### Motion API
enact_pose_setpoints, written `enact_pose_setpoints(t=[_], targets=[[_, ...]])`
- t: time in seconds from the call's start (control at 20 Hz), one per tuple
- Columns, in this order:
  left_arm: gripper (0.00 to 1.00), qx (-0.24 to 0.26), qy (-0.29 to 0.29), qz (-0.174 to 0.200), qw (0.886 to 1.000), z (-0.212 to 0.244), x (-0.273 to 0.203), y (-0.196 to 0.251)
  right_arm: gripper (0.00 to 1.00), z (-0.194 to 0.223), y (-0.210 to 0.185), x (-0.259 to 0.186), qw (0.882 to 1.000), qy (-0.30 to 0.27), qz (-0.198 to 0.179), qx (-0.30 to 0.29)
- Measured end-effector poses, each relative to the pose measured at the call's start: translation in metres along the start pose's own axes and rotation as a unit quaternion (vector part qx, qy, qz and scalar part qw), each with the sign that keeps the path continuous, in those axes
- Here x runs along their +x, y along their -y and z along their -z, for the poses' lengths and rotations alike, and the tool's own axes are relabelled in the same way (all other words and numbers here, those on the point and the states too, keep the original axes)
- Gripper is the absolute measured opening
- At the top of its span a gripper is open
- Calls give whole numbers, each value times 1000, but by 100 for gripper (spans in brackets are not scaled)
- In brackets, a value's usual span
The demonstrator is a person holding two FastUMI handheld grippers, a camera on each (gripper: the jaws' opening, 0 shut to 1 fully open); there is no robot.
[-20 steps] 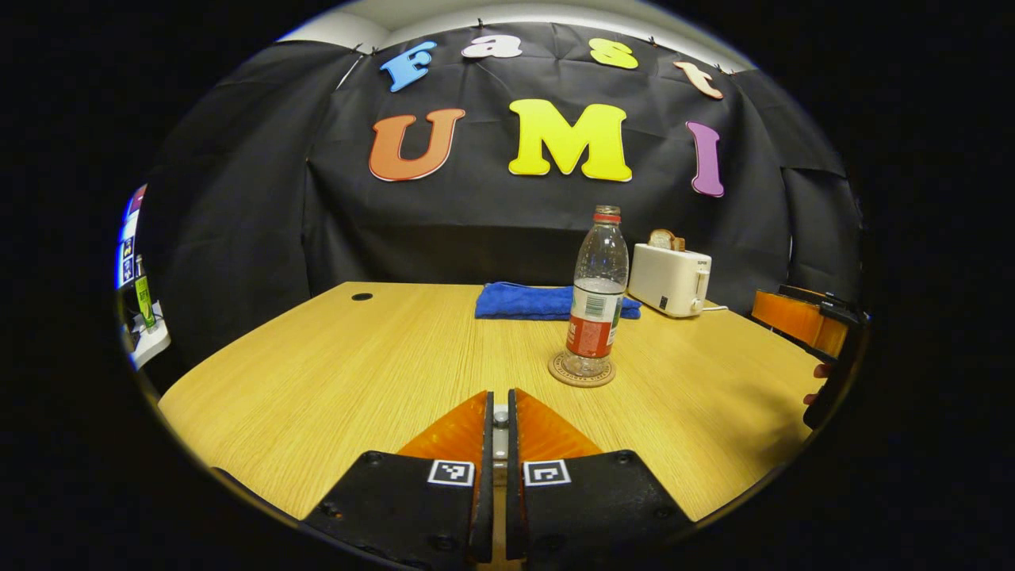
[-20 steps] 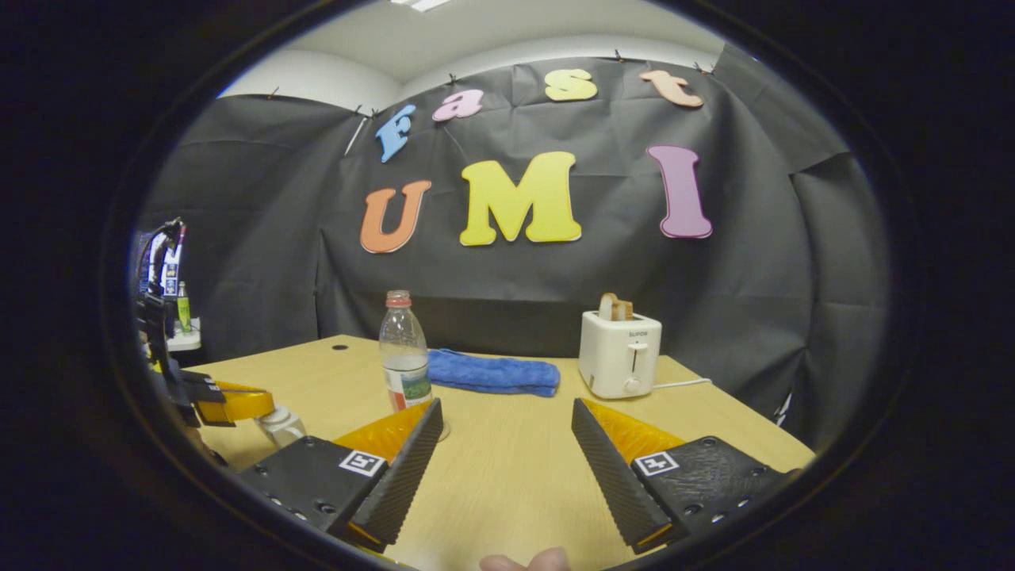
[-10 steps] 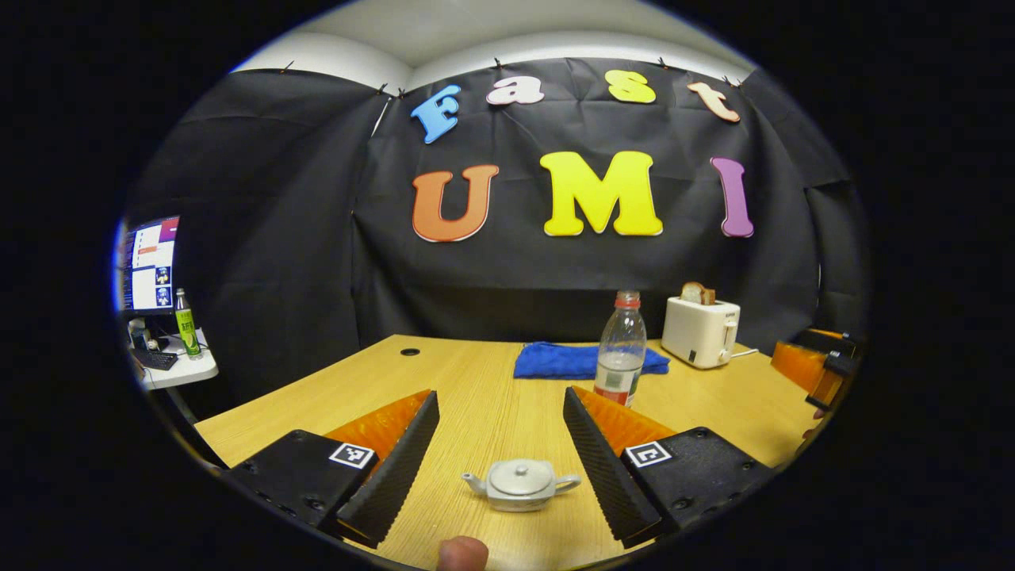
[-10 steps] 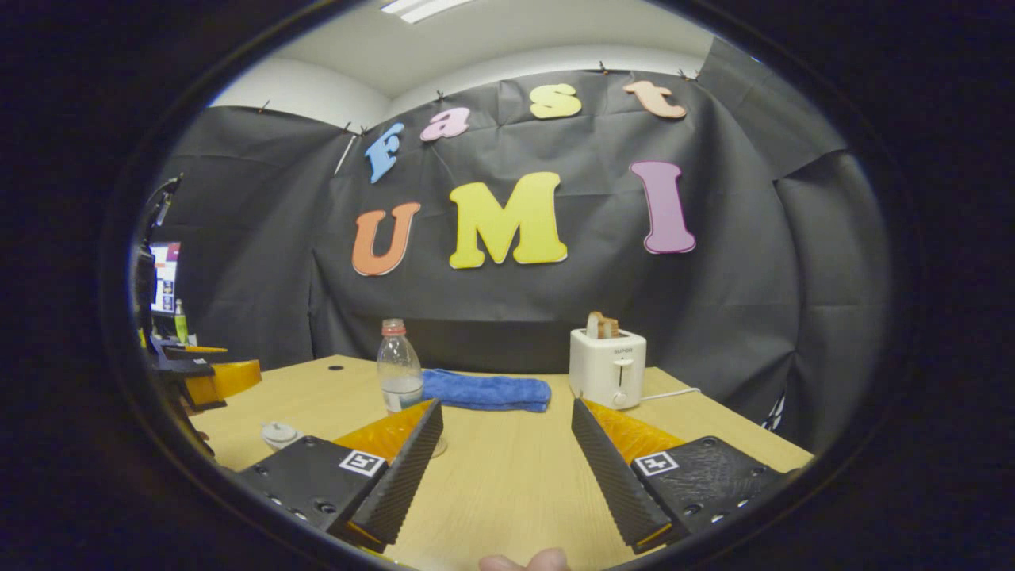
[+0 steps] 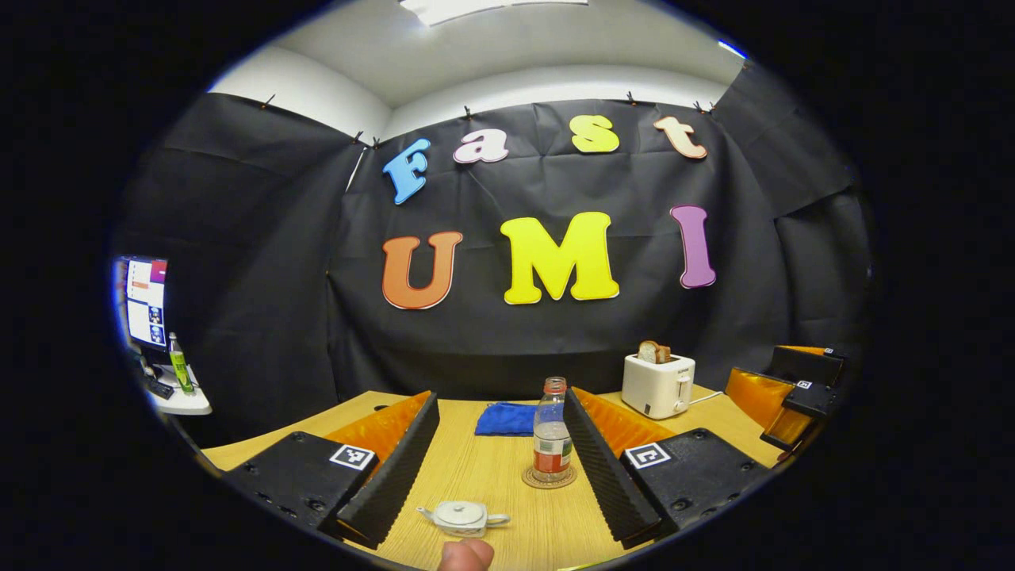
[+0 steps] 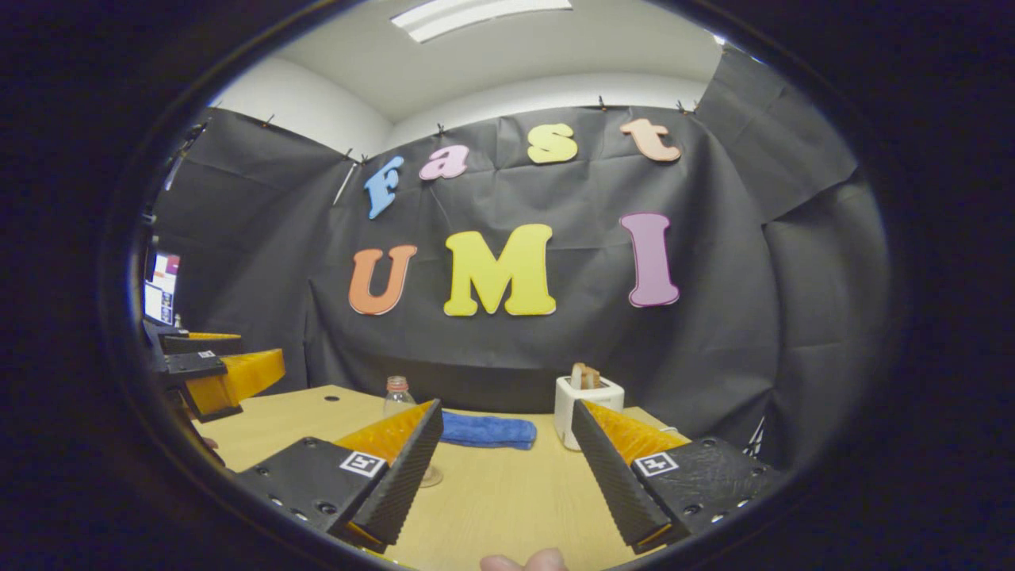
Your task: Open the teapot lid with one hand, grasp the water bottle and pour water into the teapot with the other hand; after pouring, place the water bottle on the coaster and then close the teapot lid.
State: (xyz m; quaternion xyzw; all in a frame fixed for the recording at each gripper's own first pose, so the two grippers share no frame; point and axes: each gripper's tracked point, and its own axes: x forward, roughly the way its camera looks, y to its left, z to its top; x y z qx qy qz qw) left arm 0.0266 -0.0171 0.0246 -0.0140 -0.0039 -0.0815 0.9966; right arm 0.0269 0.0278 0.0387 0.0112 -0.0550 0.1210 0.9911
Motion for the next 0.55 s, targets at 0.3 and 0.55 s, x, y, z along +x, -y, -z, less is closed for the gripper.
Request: enact_pose_setpoints(t=[0.3, 0.55], targets=[[99, 5, 1, 7, 1000, -3, -7, 12, 98, 3, 0, -5, 1000, -7, 0, 3], [99, 4, -3, 5, 1000, 1, -8, 14, 98, 2, 0, -7, 1000, -8, 0, -1]])
